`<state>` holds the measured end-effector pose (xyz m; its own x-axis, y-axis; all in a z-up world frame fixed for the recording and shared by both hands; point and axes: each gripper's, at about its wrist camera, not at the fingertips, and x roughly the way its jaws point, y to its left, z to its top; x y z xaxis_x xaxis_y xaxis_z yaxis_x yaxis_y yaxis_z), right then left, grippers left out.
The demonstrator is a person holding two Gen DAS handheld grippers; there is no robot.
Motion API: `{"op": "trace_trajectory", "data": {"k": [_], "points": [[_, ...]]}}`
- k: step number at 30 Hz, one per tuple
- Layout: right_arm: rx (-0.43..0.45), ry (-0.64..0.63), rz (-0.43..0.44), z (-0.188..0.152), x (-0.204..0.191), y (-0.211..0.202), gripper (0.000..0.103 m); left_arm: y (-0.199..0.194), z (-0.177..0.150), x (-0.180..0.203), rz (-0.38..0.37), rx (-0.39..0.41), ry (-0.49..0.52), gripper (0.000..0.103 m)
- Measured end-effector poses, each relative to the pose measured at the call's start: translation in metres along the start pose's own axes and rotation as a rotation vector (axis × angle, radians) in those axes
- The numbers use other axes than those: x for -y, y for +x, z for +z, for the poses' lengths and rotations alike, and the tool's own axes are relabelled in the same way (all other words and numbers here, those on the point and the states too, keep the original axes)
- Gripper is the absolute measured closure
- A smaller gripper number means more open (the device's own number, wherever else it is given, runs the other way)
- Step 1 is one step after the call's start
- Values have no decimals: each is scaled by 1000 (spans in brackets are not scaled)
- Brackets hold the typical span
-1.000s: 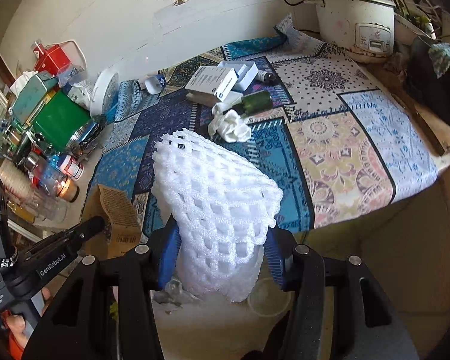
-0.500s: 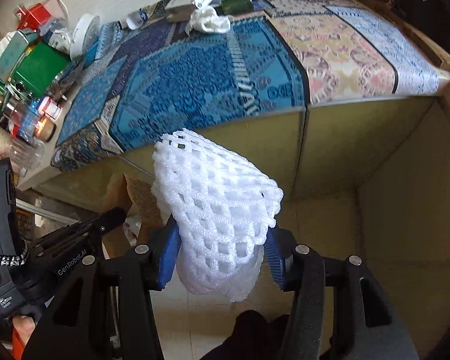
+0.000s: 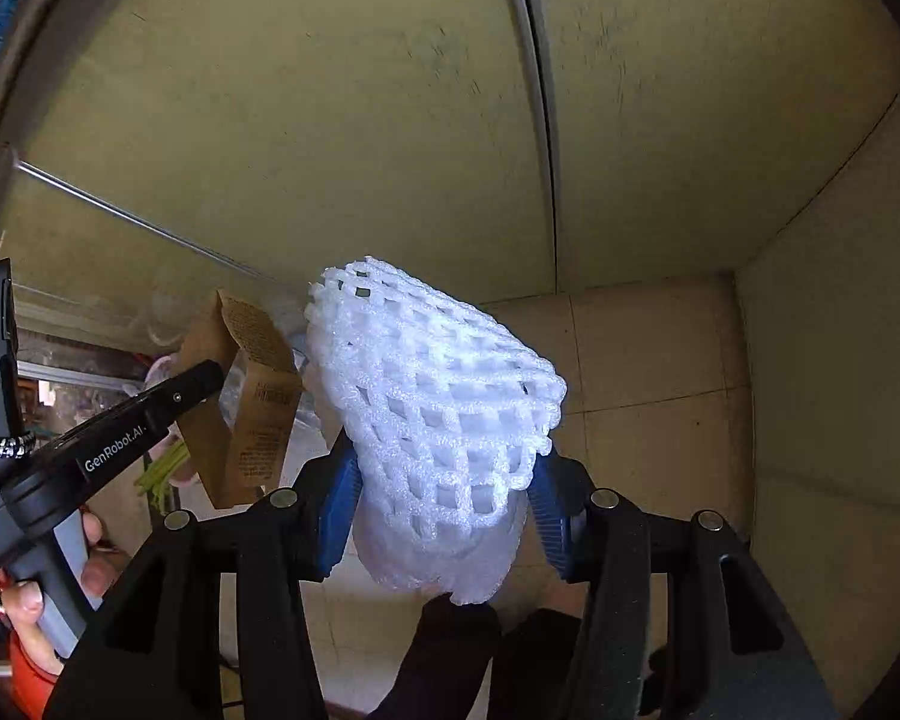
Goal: Collect trash
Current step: 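Carry the cardboard and foam net down over the white floor bin with both tools, then open the left tool over the bin while the right tool releases the foam net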
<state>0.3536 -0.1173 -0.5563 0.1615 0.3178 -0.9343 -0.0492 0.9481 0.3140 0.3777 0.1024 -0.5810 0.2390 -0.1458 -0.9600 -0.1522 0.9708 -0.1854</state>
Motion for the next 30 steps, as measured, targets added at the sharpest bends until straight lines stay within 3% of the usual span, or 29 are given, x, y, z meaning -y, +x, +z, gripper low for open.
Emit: {"op": "trace_trajectory", "data": {"k": [8,16,22,30], "points": [[-51,40,13,-2,43,128,55,146,-24,-24,5,-83,-64,94],[-88,44,-16,-14,44,199,54,256,-50,-31,24,-170,-100,94],[-111,32,-1,-17,53,215,52,285,-57,-32,1,-188,-69,91],[-159,5,20,-15,70,228,46,265,-55,-48,-17,-150,-61,83]]}}
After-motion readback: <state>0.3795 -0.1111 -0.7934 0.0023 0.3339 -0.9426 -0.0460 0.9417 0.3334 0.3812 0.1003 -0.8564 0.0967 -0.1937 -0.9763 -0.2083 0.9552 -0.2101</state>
